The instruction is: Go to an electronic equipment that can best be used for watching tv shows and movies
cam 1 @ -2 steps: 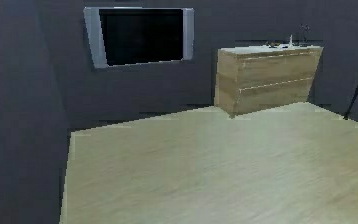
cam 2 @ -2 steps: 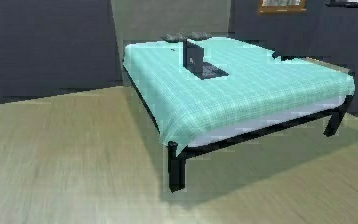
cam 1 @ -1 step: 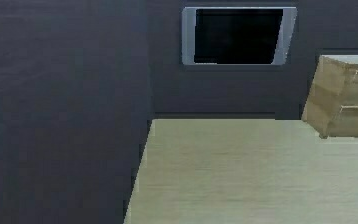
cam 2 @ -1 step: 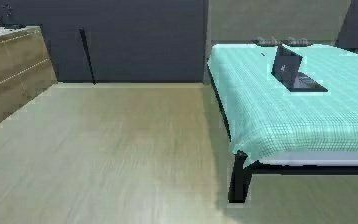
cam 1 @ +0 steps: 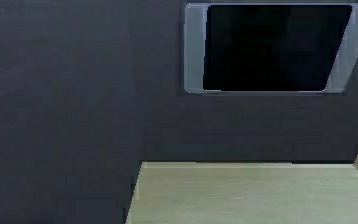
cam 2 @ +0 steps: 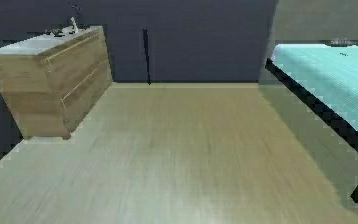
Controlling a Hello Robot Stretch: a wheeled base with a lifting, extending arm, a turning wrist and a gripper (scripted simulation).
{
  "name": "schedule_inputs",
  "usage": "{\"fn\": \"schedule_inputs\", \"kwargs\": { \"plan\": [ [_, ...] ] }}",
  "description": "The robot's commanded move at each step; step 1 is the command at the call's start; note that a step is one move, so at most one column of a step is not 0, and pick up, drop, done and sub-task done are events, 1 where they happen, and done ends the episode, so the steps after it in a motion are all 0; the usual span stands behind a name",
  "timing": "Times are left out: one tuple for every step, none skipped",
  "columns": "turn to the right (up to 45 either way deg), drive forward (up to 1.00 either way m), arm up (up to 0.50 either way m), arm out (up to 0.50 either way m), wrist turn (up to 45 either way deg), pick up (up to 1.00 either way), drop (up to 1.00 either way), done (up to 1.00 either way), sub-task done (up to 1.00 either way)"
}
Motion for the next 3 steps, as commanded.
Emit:
{"fn": "schedule_inputs", "kwargs": {
  "plan": [
    [0.0,0.8,0.0,0.0,0.0,0.0,0.0,0.0,0.0],
    [36.0,0.0,0.0,0.0,0.0,0.0,0.0,0.0,0.0],
    [0.0,0.0,0.0,0.0,0.0,0.0,0.0,1.0,0.0]
  ]
}}
